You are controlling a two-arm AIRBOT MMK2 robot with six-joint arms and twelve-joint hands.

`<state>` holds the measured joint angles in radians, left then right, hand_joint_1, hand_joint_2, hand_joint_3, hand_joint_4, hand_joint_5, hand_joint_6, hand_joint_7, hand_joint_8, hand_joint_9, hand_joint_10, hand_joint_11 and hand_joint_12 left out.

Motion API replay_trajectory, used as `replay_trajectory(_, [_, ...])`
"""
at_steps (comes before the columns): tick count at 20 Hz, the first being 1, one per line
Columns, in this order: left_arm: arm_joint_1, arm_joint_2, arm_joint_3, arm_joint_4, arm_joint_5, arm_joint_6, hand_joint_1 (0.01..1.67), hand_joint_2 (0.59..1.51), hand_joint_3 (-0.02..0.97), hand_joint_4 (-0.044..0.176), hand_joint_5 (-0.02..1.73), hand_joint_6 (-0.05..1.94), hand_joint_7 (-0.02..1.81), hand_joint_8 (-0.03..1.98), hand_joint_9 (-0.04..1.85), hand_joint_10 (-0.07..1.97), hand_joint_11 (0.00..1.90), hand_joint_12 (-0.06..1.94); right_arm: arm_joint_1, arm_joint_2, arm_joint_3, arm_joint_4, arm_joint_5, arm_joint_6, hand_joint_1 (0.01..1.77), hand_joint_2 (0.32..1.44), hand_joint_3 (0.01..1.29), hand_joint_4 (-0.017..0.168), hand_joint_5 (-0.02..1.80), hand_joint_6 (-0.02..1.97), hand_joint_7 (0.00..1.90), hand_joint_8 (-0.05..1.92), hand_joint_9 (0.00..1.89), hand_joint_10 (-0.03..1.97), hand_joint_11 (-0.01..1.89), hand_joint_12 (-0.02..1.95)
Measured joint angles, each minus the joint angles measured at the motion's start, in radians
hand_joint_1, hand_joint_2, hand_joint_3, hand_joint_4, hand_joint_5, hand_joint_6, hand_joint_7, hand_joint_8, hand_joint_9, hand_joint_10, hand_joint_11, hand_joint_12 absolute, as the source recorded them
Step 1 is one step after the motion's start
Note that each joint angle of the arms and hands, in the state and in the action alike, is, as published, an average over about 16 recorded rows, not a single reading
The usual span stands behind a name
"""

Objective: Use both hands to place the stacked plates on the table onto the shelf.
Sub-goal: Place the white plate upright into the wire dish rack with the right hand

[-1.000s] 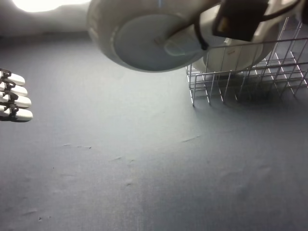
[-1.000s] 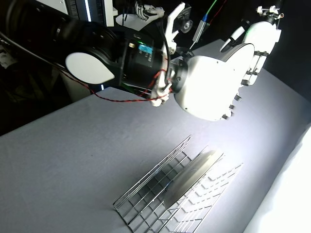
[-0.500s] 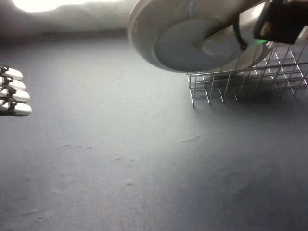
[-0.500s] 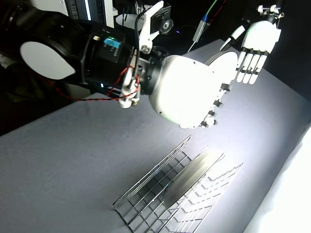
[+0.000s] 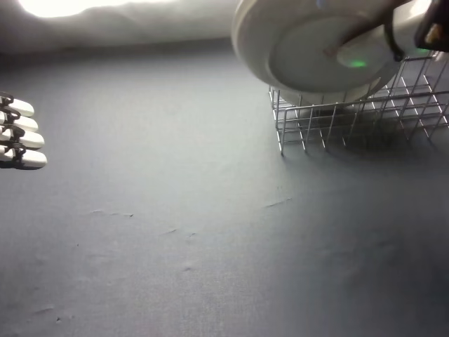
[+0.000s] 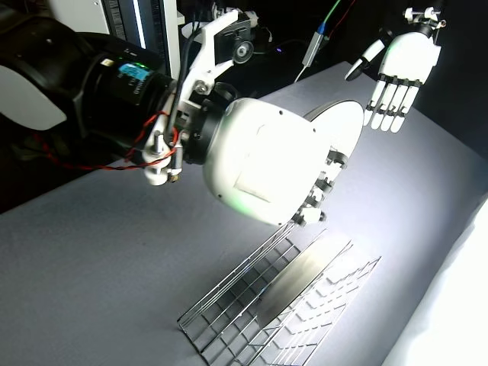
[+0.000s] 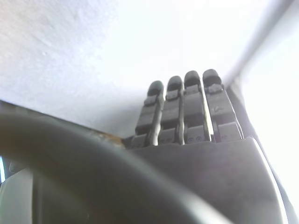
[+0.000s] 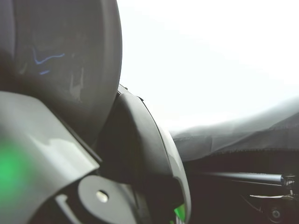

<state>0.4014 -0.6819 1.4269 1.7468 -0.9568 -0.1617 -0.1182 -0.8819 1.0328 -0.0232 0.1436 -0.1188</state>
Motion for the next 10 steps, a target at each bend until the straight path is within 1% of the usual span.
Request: replay_trajectory(10, [-0.004,0.0,-0.005,0.001,-0.001,-0.001,0.01,1.08,0.007,0.003,0.02,0.01,0.01,0.0,0.02,0.01,0.01,0.0,-0.052,0.031,0.042,-0.03,0.021,-0.008,1.37,0.98,0.01,-0.008,1.0,0.84,1.11,0.69,1.03,0.93,0.76,1.0])
